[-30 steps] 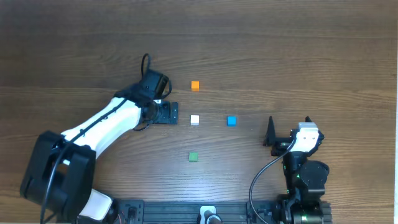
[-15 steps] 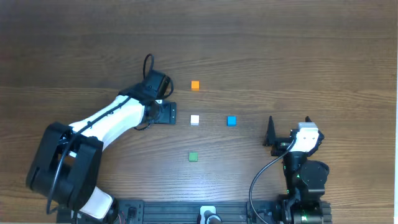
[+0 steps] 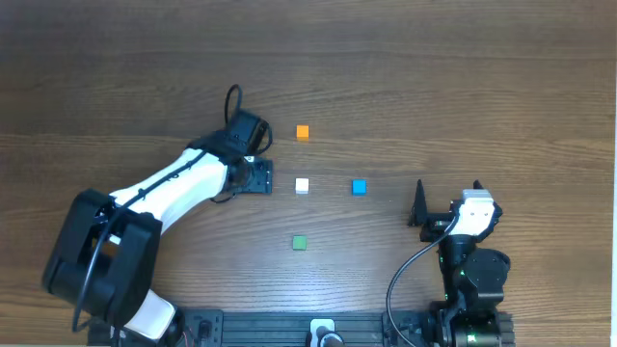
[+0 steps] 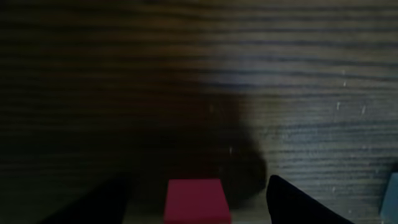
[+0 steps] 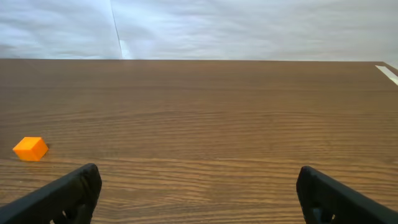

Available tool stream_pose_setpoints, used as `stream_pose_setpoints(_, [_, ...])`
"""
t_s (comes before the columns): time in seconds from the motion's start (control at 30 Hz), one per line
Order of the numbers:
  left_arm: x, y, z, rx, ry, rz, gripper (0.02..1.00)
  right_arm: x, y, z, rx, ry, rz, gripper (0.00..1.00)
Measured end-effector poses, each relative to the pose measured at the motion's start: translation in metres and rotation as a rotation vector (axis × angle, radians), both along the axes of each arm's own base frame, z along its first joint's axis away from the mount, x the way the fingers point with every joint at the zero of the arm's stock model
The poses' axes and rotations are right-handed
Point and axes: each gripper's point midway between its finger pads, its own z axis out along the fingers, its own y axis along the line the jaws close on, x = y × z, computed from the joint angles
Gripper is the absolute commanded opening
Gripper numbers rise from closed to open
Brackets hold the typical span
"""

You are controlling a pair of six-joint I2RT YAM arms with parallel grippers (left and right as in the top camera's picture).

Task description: Stack Cubes

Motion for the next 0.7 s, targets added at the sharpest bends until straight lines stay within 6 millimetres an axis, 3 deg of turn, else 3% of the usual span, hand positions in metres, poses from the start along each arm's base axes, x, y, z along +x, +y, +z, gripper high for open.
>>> stream_pose_setpoints(0.3, [-0.0064,0.0014,-0.0008,0.011,0.026,0.003,0.722,0.0,-0.0001,0.0,-0.001,0.0,0.0,0.993])
stream_pose_setpoints(0.47, [-0.0083,0.0026,-0.0012,0.013,0.034,0.019,0.599,0.0,0.0,0.0,0.0,0.0,0.0,0.993])
stream_pose_setpoints(0.7, [-0.0094,0.0033,-0.0014,0.016,0.039,0.024,0.514,0.0,0.0,0.0,0.0,0.0,0.0,0.991])
